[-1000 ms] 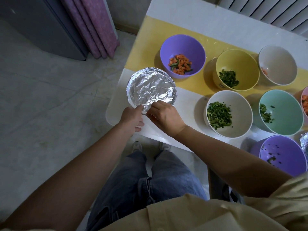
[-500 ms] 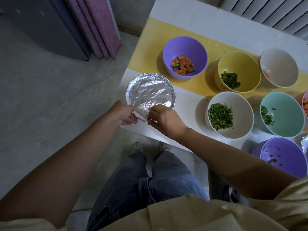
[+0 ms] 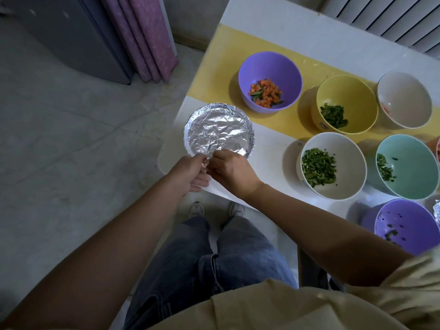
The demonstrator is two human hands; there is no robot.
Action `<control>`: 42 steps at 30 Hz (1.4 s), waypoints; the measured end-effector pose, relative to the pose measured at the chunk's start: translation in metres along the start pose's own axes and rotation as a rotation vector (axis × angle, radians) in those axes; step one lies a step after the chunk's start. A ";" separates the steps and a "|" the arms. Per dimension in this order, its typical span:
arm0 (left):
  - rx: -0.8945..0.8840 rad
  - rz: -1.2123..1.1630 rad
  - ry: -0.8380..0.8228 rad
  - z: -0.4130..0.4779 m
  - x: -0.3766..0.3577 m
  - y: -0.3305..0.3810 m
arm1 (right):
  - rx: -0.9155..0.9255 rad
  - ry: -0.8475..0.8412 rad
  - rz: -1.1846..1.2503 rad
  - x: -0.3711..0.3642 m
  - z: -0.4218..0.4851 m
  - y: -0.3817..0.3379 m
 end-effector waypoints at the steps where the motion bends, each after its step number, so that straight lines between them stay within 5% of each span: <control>1: 0.005 0.019 -0.002 0.000 0.001 0.000 | -0.007 -0.003 0.002 -0.001 0.001 0.000; 11: 0.003 0.234 -0.022 0.000 0.016 0.014 | 0.091 -0.125 -0.026 0.010 -0.005 0.009; 33: -0.086 0.089 0.099 -0.003 0.009 -0.001 | 0.009 -0.051 0.048 -0.002 0.002 -0.001; 42: -0.146 0.160 0.176 -0.001 0.026 0.006 | 0.177 -0.154 -0.052 0.015 -0.008 0.010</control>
Point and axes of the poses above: each hand's wrist, its own z-axis towards the middle knuckle, its own x-axis out of the back of the hand, y = z × x, the point moved 4 cm from there along z, towards the middle knuckle, and after that the axes turned 5 degrees about -y, right-handed, at the moved point
